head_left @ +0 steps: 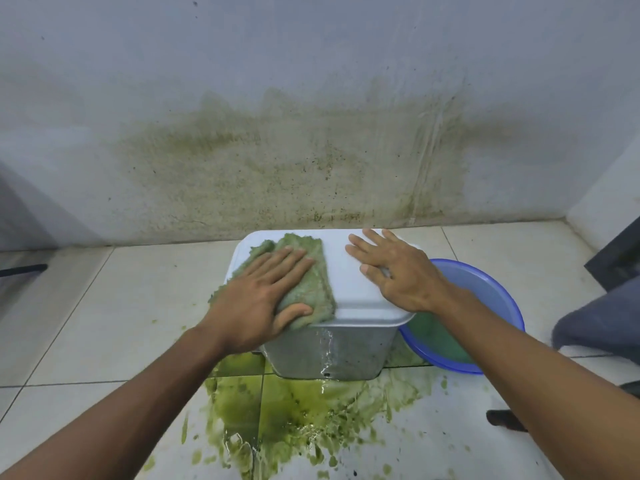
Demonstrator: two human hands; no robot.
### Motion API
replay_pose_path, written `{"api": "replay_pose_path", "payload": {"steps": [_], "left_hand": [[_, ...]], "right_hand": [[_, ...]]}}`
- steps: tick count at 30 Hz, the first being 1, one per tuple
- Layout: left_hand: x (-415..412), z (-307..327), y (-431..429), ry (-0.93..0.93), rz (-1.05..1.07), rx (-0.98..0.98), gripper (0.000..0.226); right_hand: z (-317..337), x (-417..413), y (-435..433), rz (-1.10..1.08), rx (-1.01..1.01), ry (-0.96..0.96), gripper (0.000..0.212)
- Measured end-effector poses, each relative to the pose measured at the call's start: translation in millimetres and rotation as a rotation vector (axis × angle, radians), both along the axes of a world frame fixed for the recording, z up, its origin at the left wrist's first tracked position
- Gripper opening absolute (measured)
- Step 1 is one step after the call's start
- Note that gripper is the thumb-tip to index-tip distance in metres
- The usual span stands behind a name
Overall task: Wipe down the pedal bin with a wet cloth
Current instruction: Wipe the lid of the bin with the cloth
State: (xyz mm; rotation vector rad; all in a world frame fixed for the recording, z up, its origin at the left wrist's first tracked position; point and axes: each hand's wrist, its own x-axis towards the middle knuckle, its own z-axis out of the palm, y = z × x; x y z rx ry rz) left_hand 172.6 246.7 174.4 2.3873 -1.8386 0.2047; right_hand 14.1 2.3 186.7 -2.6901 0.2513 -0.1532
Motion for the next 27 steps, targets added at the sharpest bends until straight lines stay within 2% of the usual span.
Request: {"api": "replay_pose_path", "payload": {"steps": [4,11,17,21,23,25,27], "left_hand": [[11.7,-1.1,18.7,-0.022,0.075,0.016,0.077],[-51.0,-0.2,-53.6,-0.064,0.042,0.012,0.079],[-10.8,2.6,-6.4,0.046,0.112,-0.036,0.082],[-7.7,8.7,-13.7,0.185,0.288,-0.086,0.077],[-12.4,11.3,-28.7,0.197,0.374,-0.095,0.074],[-15.7,10.9,-33.4,0.178,0.376,-0.043,0.075],[-12.0,11.8,-22.9,0.192,0.284,0.014,0.078]], "right_hand": [[-0.2,0.6,6.3,-0.031,-0.036,-0.003,0.046],[7.5,-1.9,12.0,-0.097,-0.033,0.012,0.050],[-3.4,-1.6,3.7,-0.031,-0.038,0.009,0.055],[-3.5,-1.4,6.7,-0.048,-0.018,-0.065,0.055],[-6.6,-1.1,8.9,-0.055,-0.020,-0.108,0.054],[-11.0,-2.6,15.1,-0.058,-0.109,-0.214,0.053],[-13.2,-8.0,21.3,-0.052,-0.222,-0.278,0.062]]}}
